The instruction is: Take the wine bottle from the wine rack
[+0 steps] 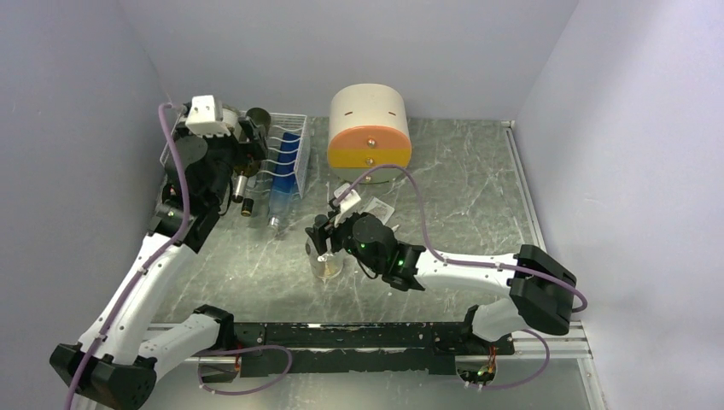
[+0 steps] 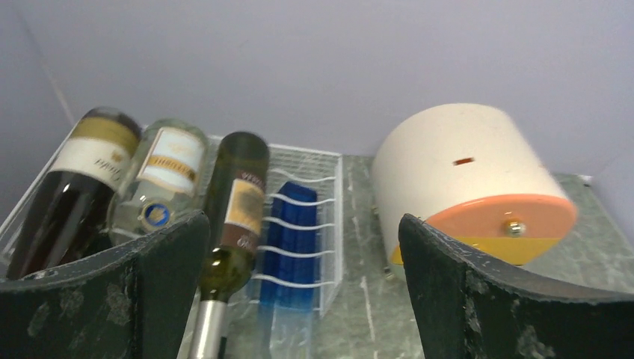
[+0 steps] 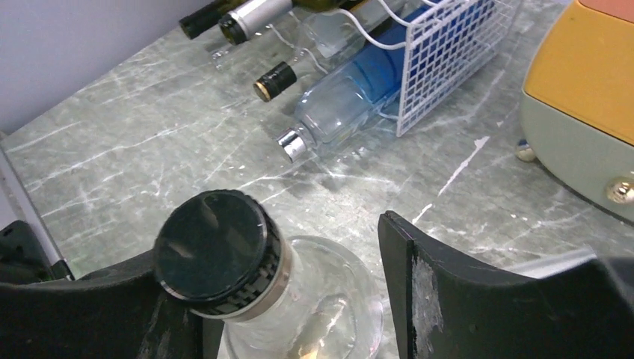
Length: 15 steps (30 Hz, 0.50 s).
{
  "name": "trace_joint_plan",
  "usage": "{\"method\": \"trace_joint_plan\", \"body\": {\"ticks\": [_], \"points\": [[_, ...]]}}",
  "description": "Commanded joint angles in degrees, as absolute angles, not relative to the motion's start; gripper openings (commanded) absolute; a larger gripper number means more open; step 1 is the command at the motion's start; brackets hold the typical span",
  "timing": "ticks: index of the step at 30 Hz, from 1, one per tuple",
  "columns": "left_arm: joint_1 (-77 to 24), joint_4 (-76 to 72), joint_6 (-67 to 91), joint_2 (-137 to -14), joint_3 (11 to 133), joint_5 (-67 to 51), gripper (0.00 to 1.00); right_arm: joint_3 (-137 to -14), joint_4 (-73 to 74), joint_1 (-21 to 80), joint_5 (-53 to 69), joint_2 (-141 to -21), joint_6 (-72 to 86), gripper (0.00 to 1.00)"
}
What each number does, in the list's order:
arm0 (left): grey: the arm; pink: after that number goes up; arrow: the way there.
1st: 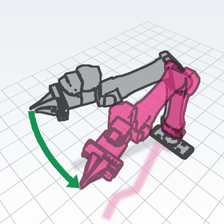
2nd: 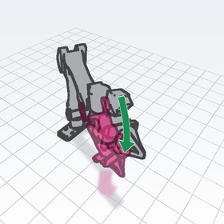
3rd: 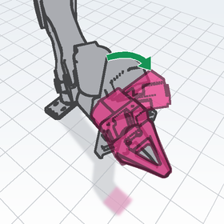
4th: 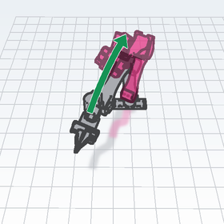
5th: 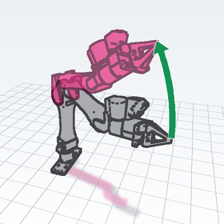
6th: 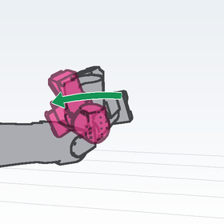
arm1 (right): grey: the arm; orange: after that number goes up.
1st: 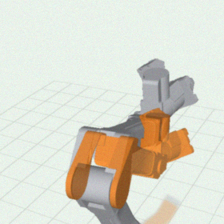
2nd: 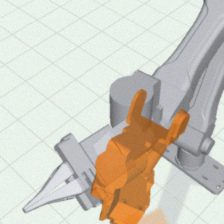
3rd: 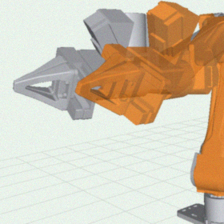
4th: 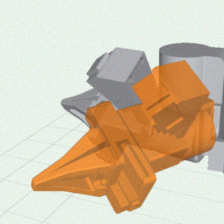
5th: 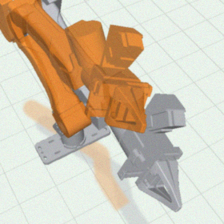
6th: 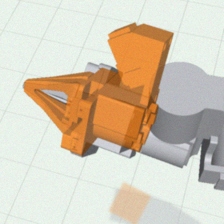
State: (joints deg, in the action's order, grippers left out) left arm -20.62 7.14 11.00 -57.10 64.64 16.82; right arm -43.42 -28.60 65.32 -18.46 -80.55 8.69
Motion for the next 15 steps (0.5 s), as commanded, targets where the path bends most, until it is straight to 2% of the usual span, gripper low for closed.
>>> {"method": "trace_joint_plan", "body": {"ticks": [1,9,15], "points": [[-17.25,-1.90,9.34,-54.65,58.04,18.93,1.00,-46.23,-22.81,65.48,-23.00,-80.76,10.96,0.69],[-16.26,-1.47,8.00,-53.11,56.29,21.92,1.00,-48.15,-20.13,65.51,-22.49,-81.91,11.39,0.59],[-16.26,-1.93,8.06,-52.20,55.42,22.41,0.99,-52.91,-14.96,65.50,-19.84,-81.80,11.27,0.34]]}}
